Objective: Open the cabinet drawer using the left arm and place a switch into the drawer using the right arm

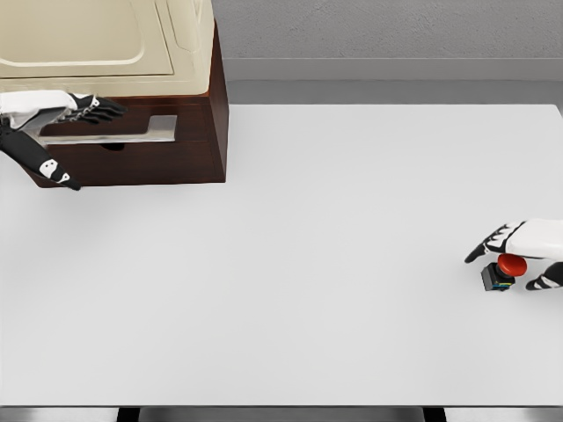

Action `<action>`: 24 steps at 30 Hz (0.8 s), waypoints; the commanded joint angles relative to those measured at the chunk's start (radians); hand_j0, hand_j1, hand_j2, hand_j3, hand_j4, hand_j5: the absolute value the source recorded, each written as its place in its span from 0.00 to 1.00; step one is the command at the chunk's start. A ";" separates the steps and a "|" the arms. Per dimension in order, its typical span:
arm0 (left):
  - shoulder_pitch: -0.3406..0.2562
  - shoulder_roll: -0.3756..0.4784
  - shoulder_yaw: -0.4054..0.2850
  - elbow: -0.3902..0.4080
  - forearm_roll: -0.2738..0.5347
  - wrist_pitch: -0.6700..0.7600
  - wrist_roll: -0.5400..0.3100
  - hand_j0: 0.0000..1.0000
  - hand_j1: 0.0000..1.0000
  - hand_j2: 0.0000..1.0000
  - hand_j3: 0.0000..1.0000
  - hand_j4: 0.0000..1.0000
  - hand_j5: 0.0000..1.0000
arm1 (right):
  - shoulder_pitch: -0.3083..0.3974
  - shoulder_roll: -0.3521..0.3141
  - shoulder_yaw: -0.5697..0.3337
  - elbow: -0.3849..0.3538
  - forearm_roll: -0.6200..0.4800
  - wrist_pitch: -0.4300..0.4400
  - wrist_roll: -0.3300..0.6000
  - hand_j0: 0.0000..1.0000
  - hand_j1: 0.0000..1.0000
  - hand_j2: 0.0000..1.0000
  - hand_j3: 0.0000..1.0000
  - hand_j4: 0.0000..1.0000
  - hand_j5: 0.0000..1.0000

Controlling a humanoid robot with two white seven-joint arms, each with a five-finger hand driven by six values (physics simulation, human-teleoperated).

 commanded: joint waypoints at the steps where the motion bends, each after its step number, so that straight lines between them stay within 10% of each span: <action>1: 0.000 0.000 0.003 0.003 0.003 0.000 0.000 1.00 1.00 1.00 1.00 1.00 1.00 | 0.003 -0.008 0.000 -0.008 -0.007 0.002 0.000 0.85 0.85 0.85 0.85 0.85 0.85; 24: 0.048 -0.014 0.047 0.031 0.004 -0.002 0.000 1.00 1.00 1.00 1.00 1.00 1.00 | 0.009 -0.005 0.005 -0.010 -0.007 0.002 0.000 0.62 0.62 0.62 0.62 0.62 0.62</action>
